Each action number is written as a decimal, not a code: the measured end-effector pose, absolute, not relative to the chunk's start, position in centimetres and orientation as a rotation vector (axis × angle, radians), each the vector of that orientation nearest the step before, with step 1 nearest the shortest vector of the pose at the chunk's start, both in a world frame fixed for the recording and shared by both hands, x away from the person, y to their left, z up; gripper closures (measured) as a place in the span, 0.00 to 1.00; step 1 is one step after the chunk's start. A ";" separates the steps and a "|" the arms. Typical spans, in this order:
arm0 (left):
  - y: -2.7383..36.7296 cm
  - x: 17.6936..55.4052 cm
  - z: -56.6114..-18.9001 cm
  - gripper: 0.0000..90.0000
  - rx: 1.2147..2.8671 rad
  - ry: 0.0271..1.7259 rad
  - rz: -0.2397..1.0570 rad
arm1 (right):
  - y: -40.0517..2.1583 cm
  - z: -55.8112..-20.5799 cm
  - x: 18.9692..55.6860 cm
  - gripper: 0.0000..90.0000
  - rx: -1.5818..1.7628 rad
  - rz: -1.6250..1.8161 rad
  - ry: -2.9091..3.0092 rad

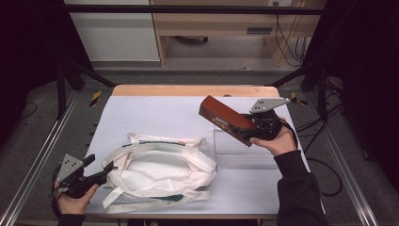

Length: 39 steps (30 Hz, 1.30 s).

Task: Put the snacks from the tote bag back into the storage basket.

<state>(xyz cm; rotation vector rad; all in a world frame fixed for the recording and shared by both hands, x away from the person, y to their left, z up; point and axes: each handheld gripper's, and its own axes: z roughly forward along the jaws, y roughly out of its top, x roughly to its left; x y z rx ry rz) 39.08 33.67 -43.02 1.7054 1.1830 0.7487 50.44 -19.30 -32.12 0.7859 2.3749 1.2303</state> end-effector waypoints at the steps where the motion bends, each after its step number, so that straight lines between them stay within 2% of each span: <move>1: 33.7 39.1 -43.0 0.27 1.704 1.183 0.747 | -19.4 -32.2 50.5 0.48 0.788 1.228 2.376; 23: 33.6 39.2 -43.1 0.27 1.711 1.187 0.745 | -23.7 -34.9 53.0 0.48 0.838 1.193 2.371; 39: 33.6 39.0 -42.9 0.27 1.698 1.165 0.749 | -24.8 -37.0 53.6 0.48 0.797 1.137 2.437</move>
